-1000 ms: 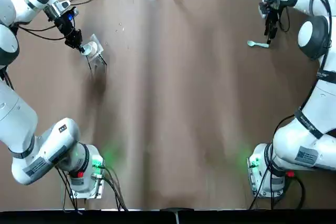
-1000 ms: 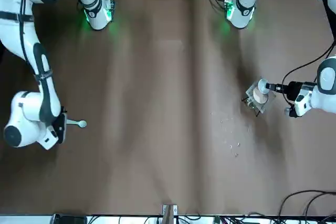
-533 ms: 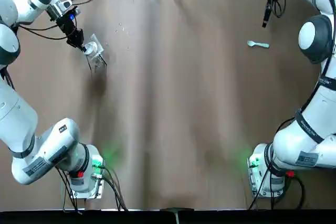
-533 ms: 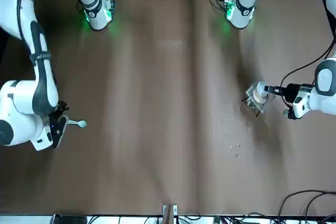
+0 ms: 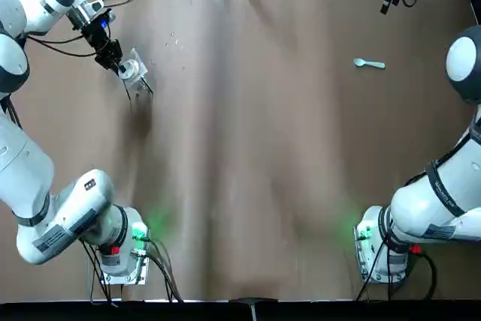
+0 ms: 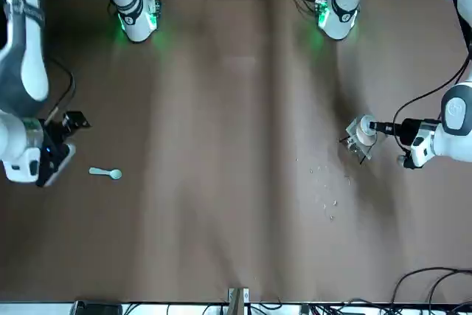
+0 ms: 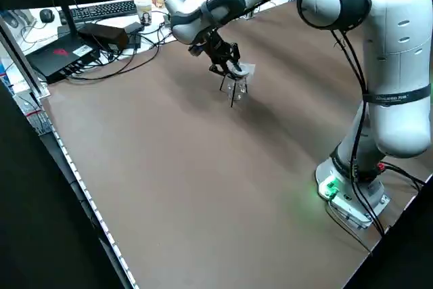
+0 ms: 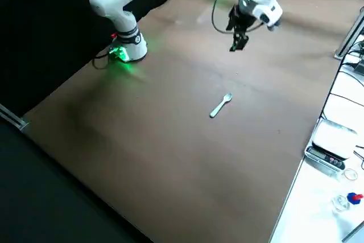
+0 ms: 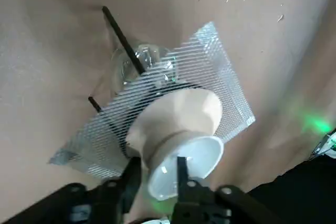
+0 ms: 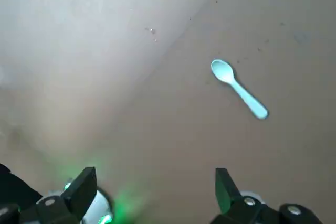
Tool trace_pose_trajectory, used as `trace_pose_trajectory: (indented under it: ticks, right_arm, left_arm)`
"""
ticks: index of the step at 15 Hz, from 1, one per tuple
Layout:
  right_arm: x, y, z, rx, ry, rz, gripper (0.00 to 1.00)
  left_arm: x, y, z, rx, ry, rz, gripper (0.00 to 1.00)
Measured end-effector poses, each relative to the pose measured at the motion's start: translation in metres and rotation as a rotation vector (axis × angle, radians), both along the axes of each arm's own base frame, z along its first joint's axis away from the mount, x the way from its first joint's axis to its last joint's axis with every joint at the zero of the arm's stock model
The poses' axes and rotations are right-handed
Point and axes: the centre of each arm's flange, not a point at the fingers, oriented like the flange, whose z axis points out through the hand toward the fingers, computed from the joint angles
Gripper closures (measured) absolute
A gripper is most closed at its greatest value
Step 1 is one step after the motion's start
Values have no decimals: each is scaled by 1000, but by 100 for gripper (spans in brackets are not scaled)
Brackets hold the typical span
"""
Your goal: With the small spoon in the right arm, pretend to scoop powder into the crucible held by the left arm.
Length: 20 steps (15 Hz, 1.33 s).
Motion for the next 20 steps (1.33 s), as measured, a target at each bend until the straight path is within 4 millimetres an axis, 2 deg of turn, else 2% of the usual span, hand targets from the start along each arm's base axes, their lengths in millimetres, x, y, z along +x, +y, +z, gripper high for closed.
trace_pose_trajectory:
  ticks: [1, 2, 5, 10, 13, 17, 20]
  right_arm:
    - [-4, 3, 14, -12, -13, -31, 0]
    - [-8, 5, 28, -26, -29, -67, 0]
    - [-21, 5, 66, -74, -74, -217, 0]
    - [-47, 11, 112, -137, -85, -415, 0]
    - [-52, 17, 126, -167, -127, -420, 1]
    - [-55, 24, 124, -192, -203, -472, 0]
    - [-65, 26, 120, -182, -236, -483, 0]
  left_arm:
    - [1, 0, 1, 0, -3, -1, 57]
    - [2, -1, 2, 0, -5, -1, 53]
    - [2, -1, 2, 0, -5, -2, 53]
    - [7, -9, 7, 10, -9, 1, 53]
    - [13, -19, 13, 29, -4, 18, 53]
    - [24, -26, 29, 45, -25, 36, 50]
    - [32, -21, 50, 56, -62, 44, 24]
